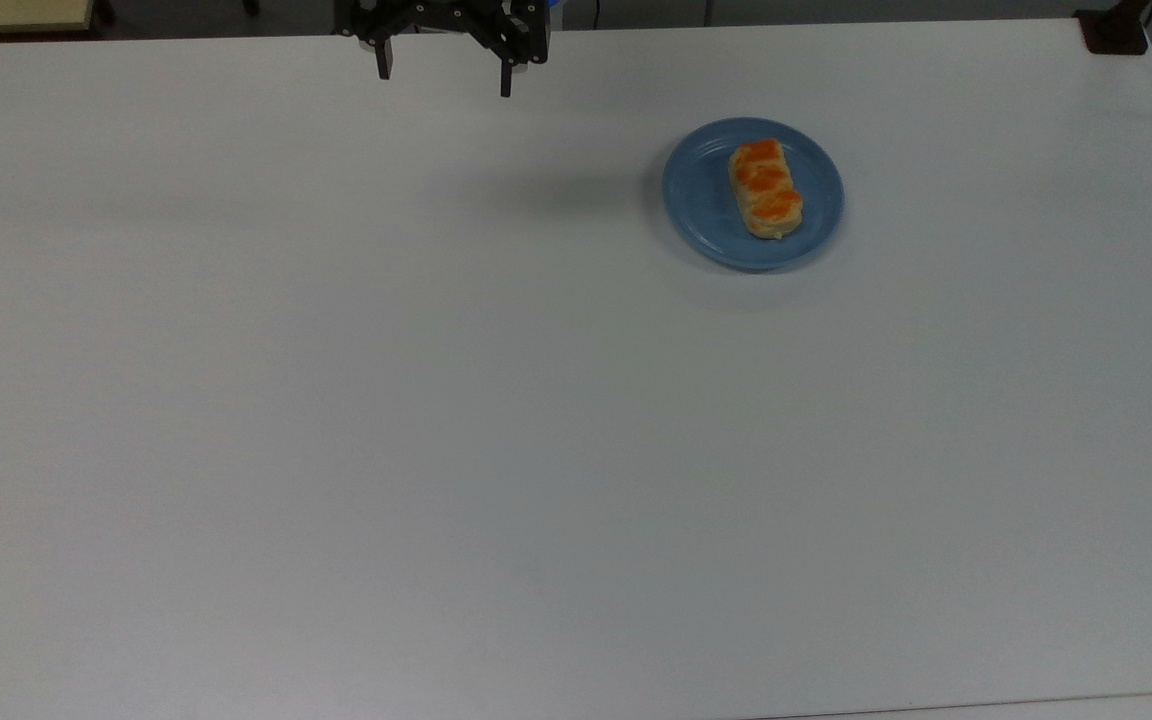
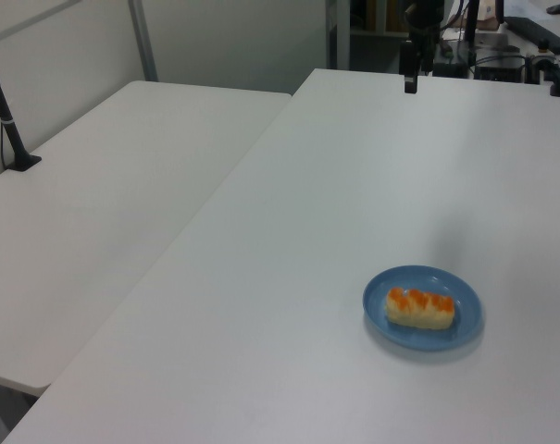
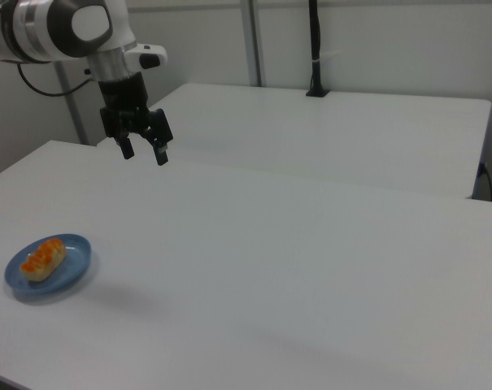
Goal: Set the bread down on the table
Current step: 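Move the open gripper toward the bread roll on the blue plate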
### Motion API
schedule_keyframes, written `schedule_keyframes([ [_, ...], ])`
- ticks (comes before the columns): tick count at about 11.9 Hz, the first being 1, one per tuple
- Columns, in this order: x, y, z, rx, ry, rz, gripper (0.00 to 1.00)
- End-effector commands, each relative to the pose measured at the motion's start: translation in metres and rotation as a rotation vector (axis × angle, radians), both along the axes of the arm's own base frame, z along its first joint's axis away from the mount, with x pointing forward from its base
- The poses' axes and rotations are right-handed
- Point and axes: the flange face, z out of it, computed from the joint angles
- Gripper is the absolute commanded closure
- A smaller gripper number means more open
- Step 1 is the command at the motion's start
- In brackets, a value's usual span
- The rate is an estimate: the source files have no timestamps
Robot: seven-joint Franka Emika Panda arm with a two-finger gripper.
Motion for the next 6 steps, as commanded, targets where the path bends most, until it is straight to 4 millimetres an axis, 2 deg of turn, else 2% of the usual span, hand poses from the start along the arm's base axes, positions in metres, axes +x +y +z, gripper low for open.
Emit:
schedule_keyframes([
  [1, -0.007, -0.004, 0.001, 0.017, 0.014, 0.000, 0.00],
  [5, -0.008, 0.013, -0.004, 0.017, 0.020, 0.023, 0.00],
  [6, -0.010, 0.022, -0.013, 0.020, 0.038, 0.030, 0.00],
])
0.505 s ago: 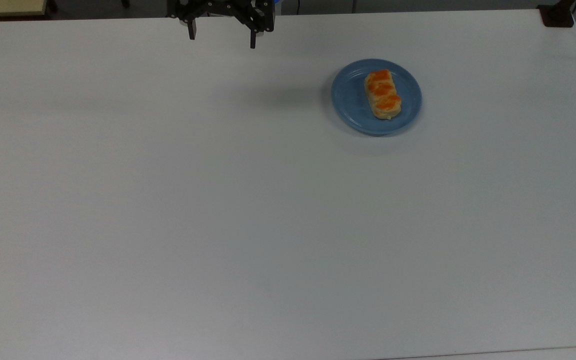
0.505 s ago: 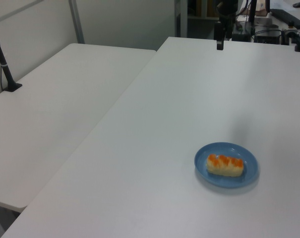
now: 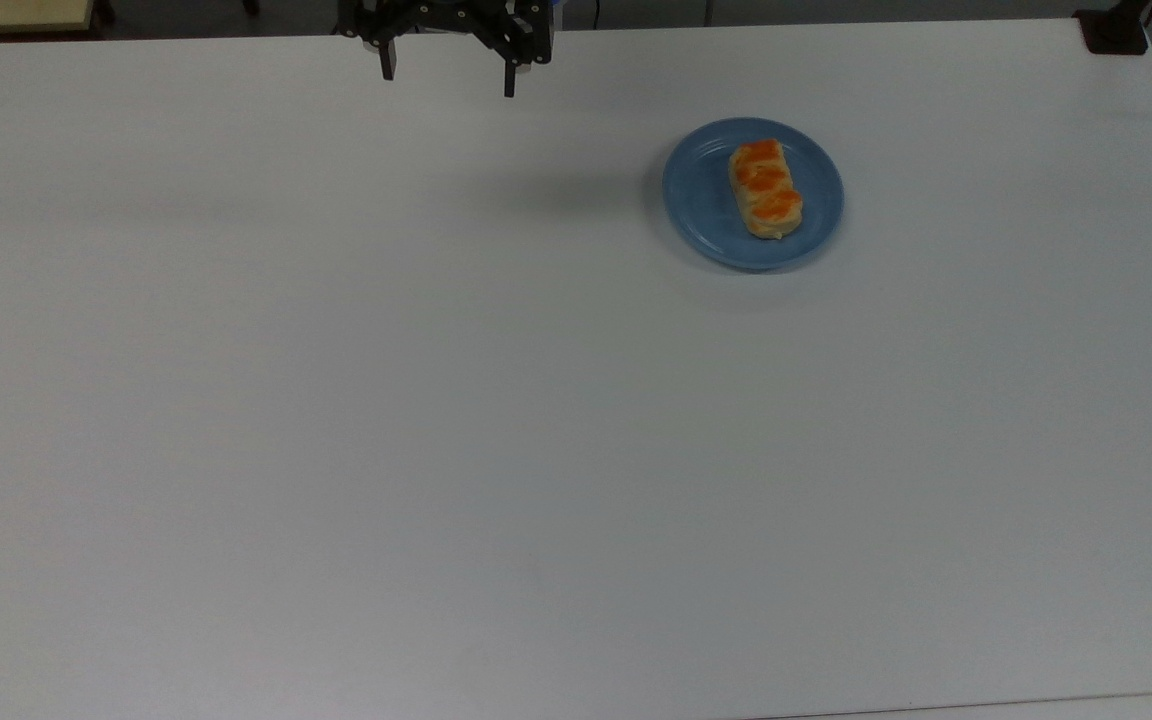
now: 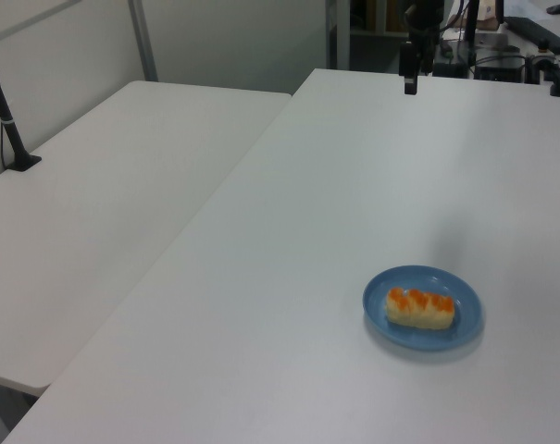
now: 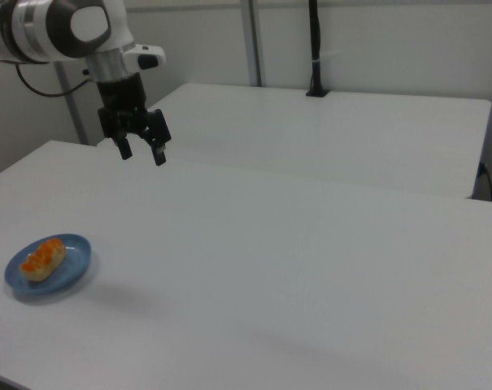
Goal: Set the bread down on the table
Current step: 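Move the open gripper toward the bread roll on the blue plate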
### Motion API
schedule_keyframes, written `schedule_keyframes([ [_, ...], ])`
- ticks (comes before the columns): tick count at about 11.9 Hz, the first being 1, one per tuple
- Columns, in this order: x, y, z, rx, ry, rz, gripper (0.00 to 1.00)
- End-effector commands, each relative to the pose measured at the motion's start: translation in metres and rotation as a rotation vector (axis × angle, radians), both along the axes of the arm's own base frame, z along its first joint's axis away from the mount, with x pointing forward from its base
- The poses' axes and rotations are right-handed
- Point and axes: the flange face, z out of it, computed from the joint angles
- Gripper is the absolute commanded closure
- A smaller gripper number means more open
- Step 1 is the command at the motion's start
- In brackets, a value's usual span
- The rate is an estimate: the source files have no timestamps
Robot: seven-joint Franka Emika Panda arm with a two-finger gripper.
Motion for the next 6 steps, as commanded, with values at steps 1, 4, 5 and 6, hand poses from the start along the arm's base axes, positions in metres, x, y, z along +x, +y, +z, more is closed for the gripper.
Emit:
schedule_keyframes([
  [1, -0.014, 0.043, -0.022, 0.016, 0.058, 0.061, 0.00],
  [4, -0.036, 0.126, -0.065, -0.006, 0.106, 0.085, 0.00],
  [5, -0.045, 0.157, -0.082, -0.012, 0.104, 0.106, 0.00],
  [6, -0.053, 0.187, -0.100, -0.007, 0.097, 0.145, 0.00],
])
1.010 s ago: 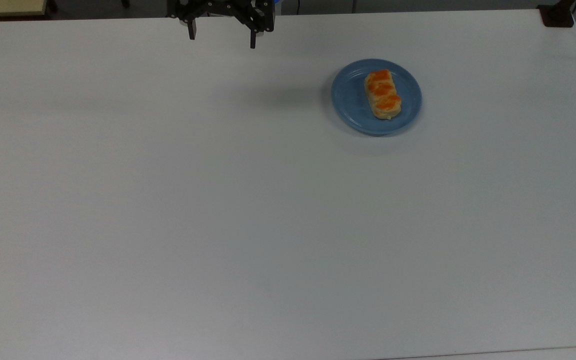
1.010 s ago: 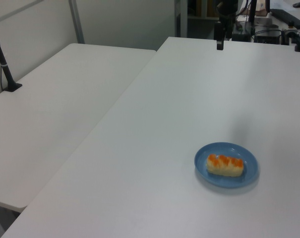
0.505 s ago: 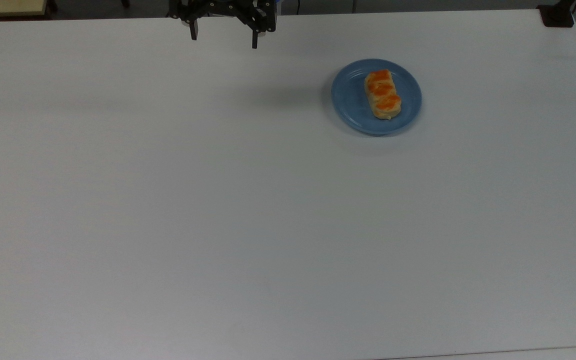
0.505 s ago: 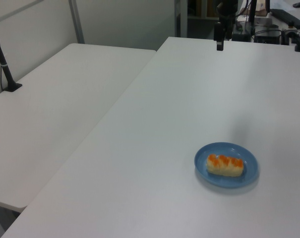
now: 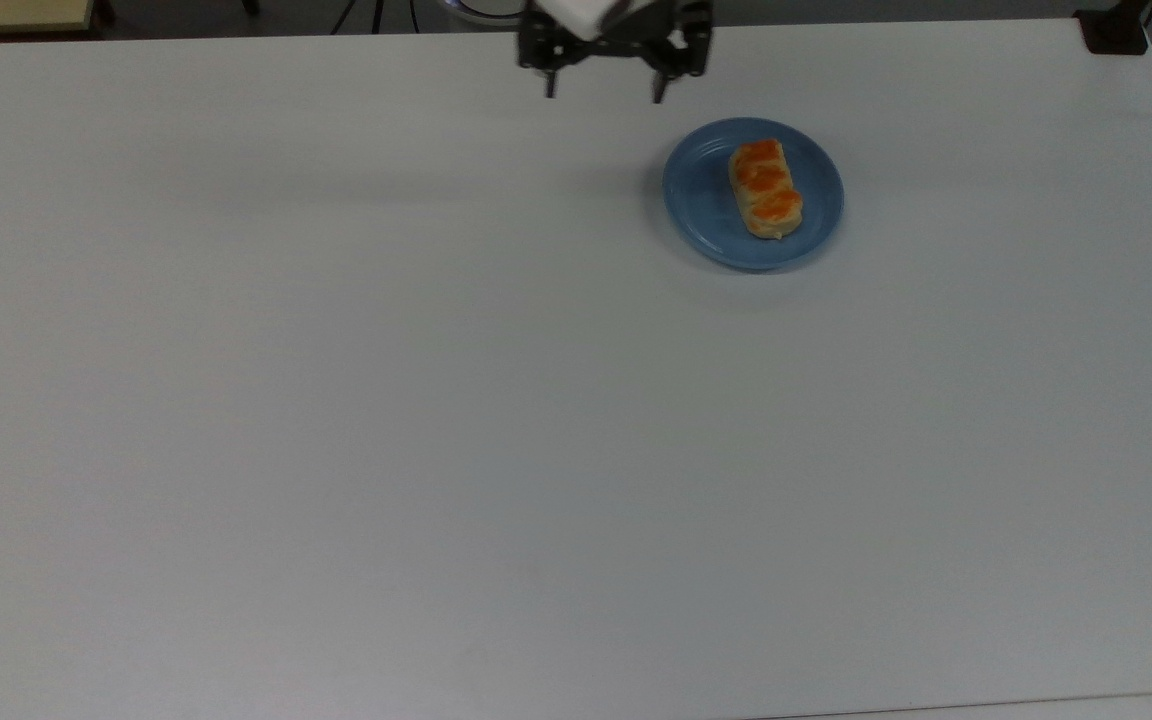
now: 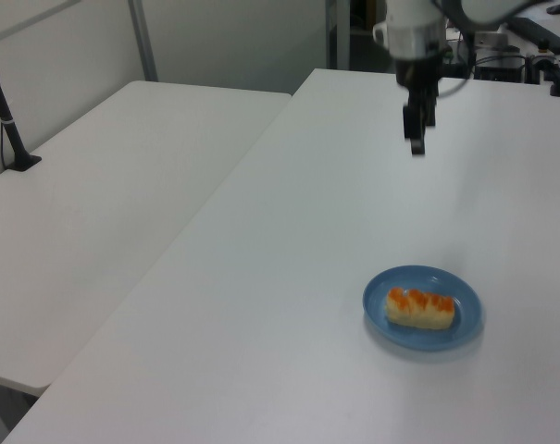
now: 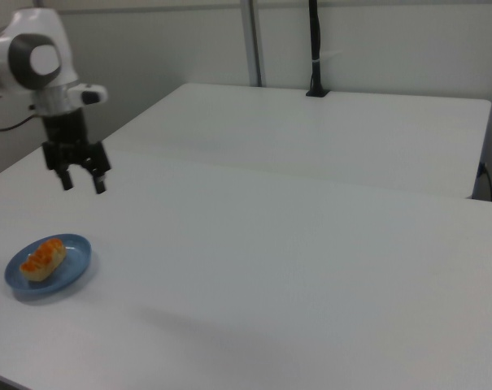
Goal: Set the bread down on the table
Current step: 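Move the open gripper toward the bread roll on the blue plate, then lower the gripper and close it around the bread roll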
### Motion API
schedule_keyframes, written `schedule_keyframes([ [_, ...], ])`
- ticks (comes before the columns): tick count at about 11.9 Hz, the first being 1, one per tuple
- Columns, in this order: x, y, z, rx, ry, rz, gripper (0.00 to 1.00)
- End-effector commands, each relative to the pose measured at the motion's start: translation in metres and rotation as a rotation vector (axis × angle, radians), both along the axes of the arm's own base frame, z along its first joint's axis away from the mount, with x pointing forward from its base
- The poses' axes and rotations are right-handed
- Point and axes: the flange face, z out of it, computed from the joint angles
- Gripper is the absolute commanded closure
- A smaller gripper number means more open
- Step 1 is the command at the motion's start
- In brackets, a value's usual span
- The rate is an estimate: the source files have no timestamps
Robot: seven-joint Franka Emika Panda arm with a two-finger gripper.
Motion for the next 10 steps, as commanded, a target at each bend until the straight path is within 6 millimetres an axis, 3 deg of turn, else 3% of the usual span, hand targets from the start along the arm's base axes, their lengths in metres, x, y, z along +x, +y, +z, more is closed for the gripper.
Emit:
schedule_keyframes([
  [1, -0.025, 0.076, -0.059, 0.063, 0.015, 0.048, 0.00],
  [5, -0.038, 0.146, -0.141, 0.125, 0.040, -0.003, 0.00],
  [6, -0.041, 0.151, -0.159, 0.127, 0.028, -0.022, 0.01],
  [8, -0.051, 0.161, -0.176, 0.130, 0.021, -0.009, 0.13],
  [10, -0.053, 0.167, -0.185, 0.133, 0.006, -0.014, 0.16],
])
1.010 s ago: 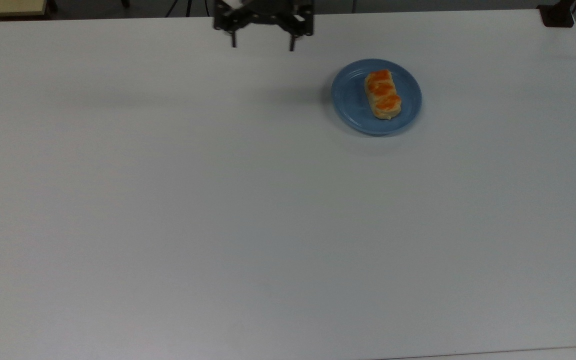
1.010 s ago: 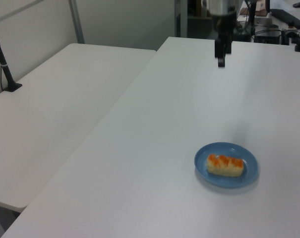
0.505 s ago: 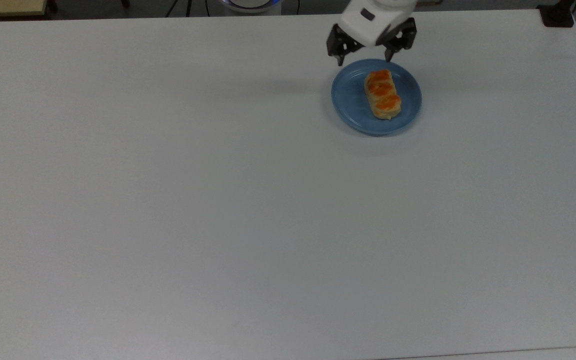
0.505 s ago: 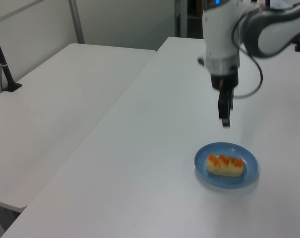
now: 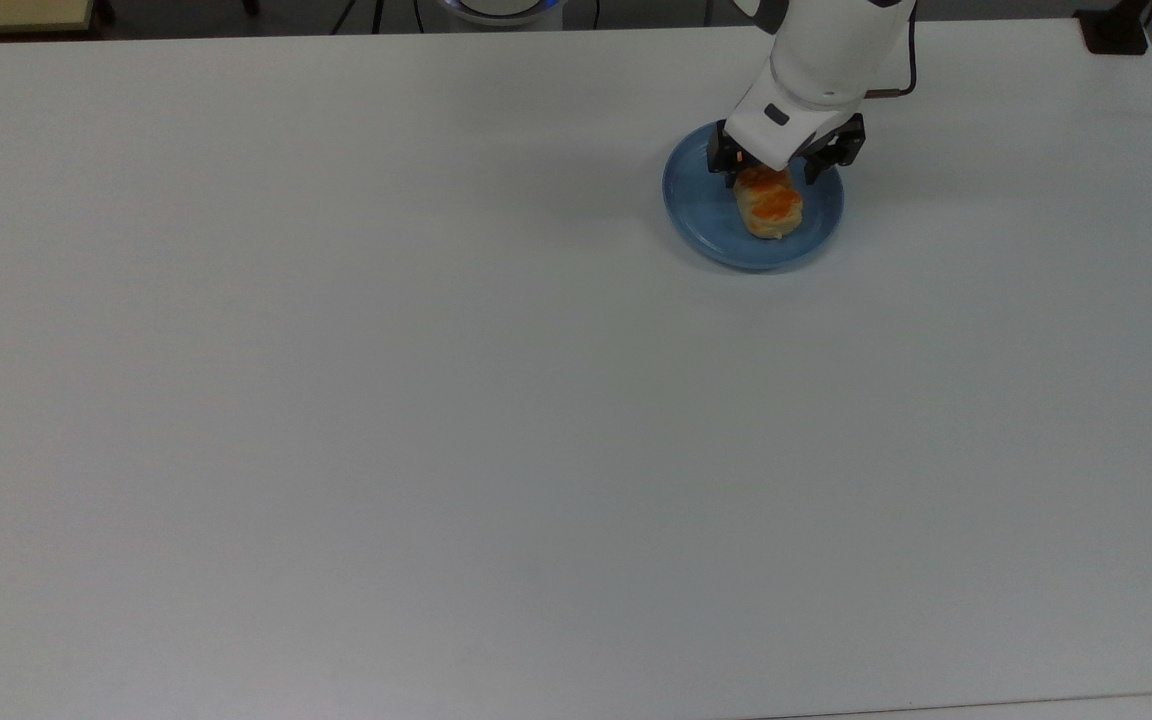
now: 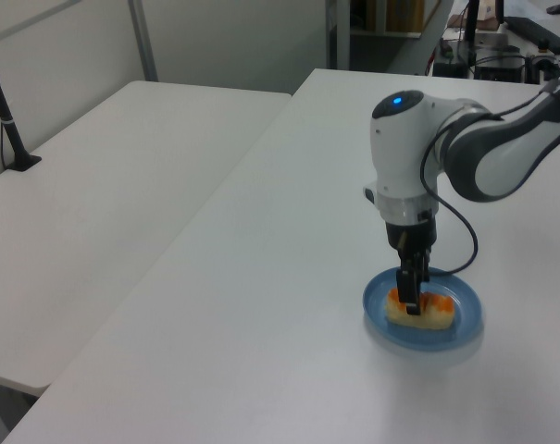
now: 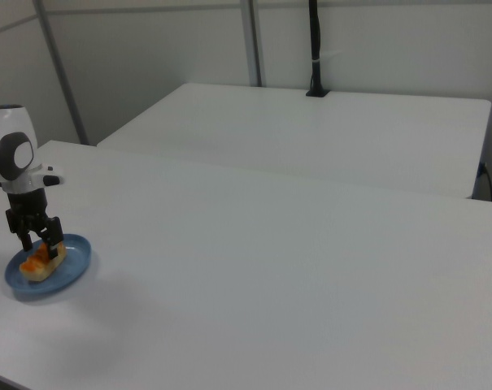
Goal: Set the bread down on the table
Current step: 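Lower the gripper and close it around the bread roll, then lift the bread roll off the plate and carry it away from the plate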
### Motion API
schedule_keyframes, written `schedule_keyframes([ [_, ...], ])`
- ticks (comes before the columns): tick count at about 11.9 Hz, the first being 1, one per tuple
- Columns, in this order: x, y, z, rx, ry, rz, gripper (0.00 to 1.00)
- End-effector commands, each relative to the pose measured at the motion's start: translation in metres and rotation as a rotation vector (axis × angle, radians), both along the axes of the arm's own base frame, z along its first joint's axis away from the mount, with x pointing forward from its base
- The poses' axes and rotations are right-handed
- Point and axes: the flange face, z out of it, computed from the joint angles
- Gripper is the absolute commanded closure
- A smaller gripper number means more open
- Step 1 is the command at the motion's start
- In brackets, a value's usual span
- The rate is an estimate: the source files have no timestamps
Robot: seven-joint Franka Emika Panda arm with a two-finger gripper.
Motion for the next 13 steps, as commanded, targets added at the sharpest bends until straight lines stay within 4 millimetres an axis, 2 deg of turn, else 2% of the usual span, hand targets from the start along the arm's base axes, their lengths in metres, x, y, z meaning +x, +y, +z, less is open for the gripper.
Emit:
schedule_keyframes([
  [1, -0.012, 0.005, -0.010, 0.012, -0.030, -0.029, 0.25],
  [3, -0.013, 0.004, -0.018, 0.005, -0.037, -0.021, 0.58],
  [4, -0.012, 0.001, -0.014, 0.000, -0.038, -0.012, 0.70],
  [5, -0.009, -0.007, -0.007, -0.005, -0.031, -0.019, 0.77],
  [6, -0.005, -0.016, 0.005, -0.011, -0.019, -0.009, 0.77],
  [8, 0.007, -0.049, 0.034, -0.019, 0.004, 0.010, 0.77],
  [9, 0.018, -0.076, 0.043, -0.023, 0.002, 0.018, 0.77],
  [11, 0.043, -0.137, 0.047, -0.049, -0.015, 0.023, 0.77],
  [13, 0.063, -0.208, 0.048, -0.059, -0.027, 0.024, 0.77],
])
